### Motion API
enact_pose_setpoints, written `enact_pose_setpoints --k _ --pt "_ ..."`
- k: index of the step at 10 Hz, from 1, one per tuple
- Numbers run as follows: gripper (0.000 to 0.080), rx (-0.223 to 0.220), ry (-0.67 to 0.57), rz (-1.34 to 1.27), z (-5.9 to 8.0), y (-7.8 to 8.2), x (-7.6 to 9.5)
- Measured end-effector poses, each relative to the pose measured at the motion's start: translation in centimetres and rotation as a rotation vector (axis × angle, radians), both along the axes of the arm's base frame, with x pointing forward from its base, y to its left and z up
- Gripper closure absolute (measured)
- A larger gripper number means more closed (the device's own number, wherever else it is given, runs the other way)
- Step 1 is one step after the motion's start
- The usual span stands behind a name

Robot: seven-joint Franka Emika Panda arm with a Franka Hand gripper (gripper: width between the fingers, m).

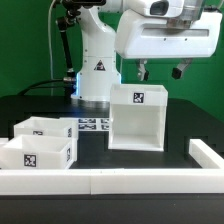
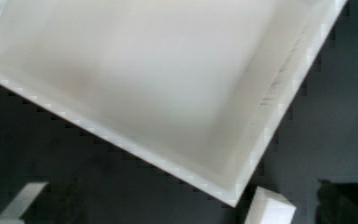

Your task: Assemble drawer

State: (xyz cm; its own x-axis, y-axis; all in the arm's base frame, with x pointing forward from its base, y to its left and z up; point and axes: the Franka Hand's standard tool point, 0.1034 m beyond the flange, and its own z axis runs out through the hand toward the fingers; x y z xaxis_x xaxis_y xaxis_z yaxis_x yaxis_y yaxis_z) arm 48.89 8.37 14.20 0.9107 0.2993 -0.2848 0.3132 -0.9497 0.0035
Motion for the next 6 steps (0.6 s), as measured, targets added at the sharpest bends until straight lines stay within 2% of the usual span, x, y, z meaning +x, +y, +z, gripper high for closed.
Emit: enact_pose_setpoints --k 2,4,6 --pt "0.015 -0.036 -0.056 -0.208 -0.1 0.3 -0.3" --pt "0.015 -0.006 -0.116 -0.288 -0.6 0.7 -2.2" --pt "0.015 0.042 -0.136 -0.325 -1.4 1.2 -2.5"
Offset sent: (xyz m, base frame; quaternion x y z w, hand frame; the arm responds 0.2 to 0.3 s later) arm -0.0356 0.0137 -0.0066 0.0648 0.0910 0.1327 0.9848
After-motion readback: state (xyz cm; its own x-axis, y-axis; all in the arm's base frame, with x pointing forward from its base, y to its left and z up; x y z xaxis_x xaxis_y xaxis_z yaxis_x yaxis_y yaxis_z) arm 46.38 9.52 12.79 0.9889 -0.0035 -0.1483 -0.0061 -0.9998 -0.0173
